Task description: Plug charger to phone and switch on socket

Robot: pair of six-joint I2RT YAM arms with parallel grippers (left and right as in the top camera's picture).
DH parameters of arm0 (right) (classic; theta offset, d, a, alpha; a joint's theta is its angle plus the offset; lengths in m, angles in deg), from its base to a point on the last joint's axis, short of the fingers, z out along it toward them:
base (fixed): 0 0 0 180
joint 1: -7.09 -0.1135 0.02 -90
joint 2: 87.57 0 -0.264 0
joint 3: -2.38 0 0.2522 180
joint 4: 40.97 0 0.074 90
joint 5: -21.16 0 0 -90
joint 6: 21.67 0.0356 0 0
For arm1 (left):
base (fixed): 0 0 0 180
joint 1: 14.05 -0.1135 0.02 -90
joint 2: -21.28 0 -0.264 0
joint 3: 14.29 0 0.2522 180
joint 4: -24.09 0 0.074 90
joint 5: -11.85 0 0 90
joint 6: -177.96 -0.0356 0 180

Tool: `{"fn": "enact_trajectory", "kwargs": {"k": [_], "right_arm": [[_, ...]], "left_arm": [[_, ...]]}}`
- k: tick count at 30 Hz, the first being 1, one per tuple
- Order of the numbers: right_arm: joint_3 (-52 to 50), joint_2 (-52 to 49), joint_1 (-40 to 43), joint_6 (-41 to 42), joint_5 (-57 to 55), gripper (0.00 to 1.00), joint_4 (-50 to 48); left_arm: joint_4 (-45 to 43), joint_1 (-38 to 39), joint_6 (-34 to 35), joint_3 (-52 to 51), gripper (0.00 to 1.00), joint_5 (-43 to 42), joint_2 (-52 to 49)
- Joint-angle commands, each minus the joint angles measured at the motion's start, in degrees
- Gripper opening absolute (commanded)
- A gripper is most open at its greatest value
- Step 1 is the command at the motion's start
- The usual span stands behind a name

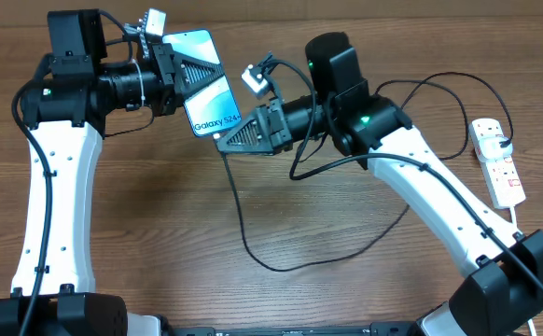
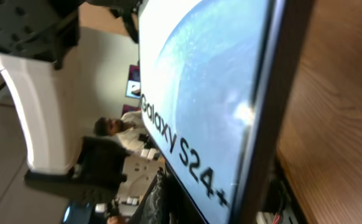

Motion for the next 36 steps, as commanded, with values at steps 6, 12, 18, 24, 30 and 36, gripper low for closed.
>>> {"fn": "enact_trajectory", "kwargs": {"k": [6, 12, 18, 24, 30, 36], "right_arm": [[1.4, 0.9, -0.4, 1.4, -12.1, 0.04, -3.7], [1.4, 0.9, -0.2, -0.1, -6.6, 0.04, -3.7], [1.4, 0.9, -0.2, -7.3, 6.6, 0.04, -3.3], [1.4, 0.9, 0.7, -7.6, 6.0, 0.04, -3.3], [1.3, 0.9, 1.6, -7.6, 6.3, 0.04, -2.2], [1.3, 0.9, 1.7, -7.7, 5.7, 0.04, -1.8]], "left_arm": [[3.8, 2.8, 1.9, 0.5, 0.04, -6.7, 0.8], [2.9, 2.3, 1.4, 0.5, 0.04, -6.7, 0.8], [-2.8, 1.2, -0.5, 0.5, 0.04, -10.9, 0.8], [-5.0, 1.2, 0.2, 0.5, 0.04, -14.5, 0.8], [-5.0, -0.5, 4.7, 0.5, 0.04, -15.2, 0.8], [-4.9, -1.0, 8.0, 0.5, 0.04, -16.0, 0.8]]}}
